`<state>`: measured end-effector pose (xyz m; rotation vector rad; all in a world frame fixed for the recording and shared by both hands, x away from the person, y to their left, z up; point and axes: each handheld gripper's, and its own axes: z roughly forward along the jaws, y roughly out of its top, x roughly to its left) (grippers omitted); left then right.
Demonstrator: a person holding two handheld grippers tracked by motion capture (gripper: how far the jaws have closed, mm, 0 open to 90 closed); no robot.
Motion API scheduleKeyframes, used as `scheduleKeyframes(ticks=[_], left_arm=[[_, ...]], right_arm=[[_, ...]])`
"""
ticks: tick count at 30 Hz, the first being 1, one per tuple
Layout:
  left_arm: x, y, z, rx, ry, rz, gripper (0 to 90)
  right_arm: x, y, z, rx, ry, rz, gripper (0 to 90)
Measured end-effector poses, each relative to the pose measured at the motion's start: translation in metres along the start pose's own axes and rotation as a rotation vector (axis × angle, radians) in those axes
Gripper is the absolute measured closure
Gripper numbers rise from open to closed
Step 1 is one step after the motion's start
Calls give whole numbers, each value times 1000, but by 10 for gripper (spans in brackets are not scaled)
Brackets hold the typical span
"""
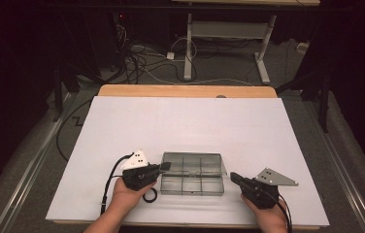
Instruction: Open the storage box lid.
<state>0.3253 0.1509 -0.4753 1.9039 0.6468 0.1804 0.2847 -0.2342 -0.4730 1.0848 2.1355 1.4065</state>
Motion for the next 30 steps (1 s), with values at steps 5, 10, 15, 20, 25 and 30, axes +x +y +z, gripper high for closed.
scheduleKeyframes(ticks=[5,10,15,20,25,30], left_arm=[[3,2,3,13,5,10,878],[7,4,7,15,13,4,878],[11,6,11,5,14,-11,878],[13,8,14,-12,11,-18,878],[12,10,16,-16,5,-16,878],[13,11,17,-25,2,-17,878]], right_arm=[[-7,3,4,-5,-14,5,900],[-14,6,10,-7,-23,9,900],[-19,10,16,-11,-27,5,900],[-25,16,24,-13,-32,3,900],[-29,19,34,-2,-41,5,900],[-34,25,40,-5,-59,-2,900]])
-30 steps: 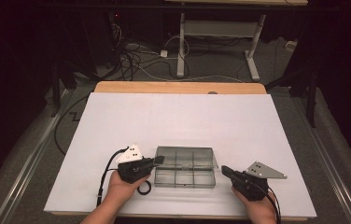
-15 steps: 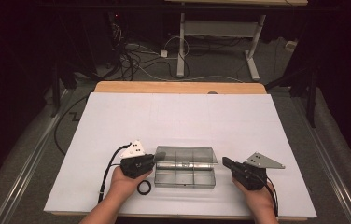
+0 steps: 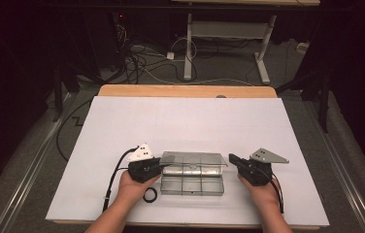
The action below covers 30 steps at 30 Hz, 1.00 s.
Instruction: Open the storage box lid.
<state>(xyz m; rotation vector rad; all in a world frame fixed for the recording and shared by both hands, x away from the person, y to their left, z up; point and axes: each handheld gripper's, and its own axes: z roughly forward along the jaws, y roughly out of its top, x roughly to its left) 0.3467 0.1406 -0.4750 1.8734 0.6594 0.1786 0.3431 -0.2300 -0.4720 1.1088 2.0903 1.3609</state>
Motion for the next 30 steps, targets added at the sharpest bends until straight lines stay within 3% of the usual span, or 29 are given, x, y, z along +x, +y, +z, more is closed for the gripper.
scheduleKeyframes(ticks=[30], left_arm=[[11,6,3,-19,14,-12,878]], right_arm=[[-1,26,30,-52,-11,-8,900]])
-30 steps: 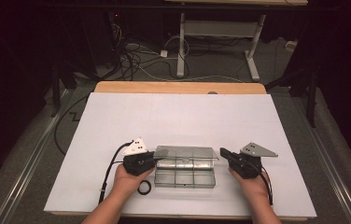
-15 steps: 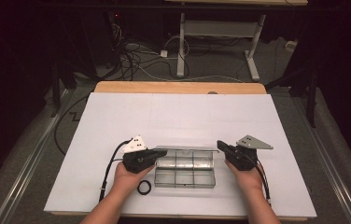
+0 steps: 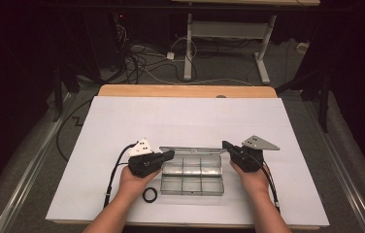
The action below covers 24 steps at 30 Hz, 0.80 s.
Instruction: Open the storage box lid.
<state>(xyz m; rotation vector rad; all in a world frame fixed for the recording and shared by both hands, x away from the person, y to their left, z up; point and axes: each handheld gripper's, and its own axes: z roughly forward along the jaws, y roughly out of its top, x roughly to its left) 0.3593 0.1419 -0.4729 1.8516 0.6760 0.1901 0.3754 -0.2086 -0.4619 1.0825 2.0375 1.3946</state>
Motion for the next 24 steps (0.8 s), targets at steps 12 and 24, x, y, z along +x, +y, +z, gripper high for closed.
scheduleKeyframes(ticks=[12,24], left_arm=[[1,1,4,8,4,5,878],[5,4,7,18,14,-6,878]], right_arm=[[0,11,4,-23,6,-9,900],[0,15,5,-39,25,-5,900]])
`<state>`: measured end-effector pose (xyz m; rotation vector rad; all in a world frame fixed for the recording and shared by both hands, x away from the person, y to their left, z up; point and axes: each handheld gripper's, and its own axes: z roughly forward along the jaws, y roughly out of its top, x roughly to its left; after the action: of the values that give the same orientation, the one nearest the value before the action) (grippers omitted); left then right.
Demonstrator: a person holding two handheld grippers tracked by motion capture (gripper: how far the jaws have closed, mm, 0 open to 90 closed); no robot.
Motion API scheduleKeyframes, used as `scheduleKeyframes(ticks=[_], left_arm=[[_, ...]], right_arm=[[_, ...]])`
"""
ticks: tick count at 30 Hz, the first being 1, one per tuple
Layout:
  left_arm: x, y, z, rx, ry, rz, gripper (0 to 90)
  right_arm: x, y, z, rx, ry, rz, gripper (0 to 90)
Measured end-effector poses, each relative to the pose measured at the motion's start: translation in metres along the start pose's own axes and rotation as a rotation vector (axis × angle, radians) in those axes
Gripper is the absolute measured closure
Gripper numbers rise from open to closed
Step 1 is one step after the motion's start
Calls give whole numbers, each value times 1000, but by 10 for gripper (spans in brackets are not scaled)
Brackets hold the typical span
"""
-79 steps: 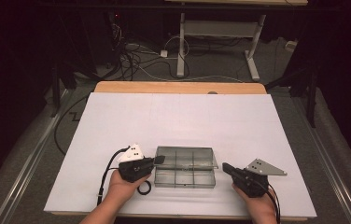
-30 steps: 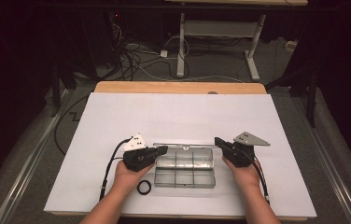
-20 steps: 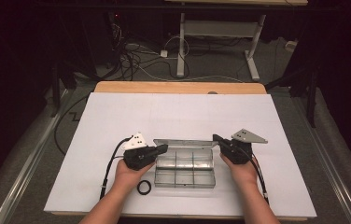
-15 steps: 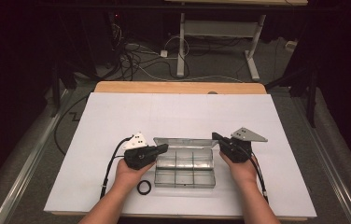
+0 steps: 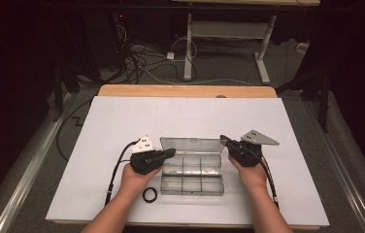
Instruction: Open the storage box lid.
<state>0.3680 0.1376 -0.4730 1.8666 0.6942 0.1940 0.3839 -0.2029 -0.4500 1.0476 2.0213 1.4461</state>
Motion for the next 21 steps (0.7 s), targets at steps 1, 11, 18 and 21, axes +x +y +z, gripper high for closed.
scheduleKeyframes(ticks=[1,11,18,21], left_arm=[[0,0,0,2,1,-2,878],[5,1,5,8,11,-13,878],[8,1,7,8,13,-15,879],[8,1,7,8,13,-16,879]], right_arm=[[1,0,0,0,3,4,900],[2,3,2,-14,23,-3,900],[0,4,4,-15,20,7,900],[-1,4,5,-15,21,4,900]])
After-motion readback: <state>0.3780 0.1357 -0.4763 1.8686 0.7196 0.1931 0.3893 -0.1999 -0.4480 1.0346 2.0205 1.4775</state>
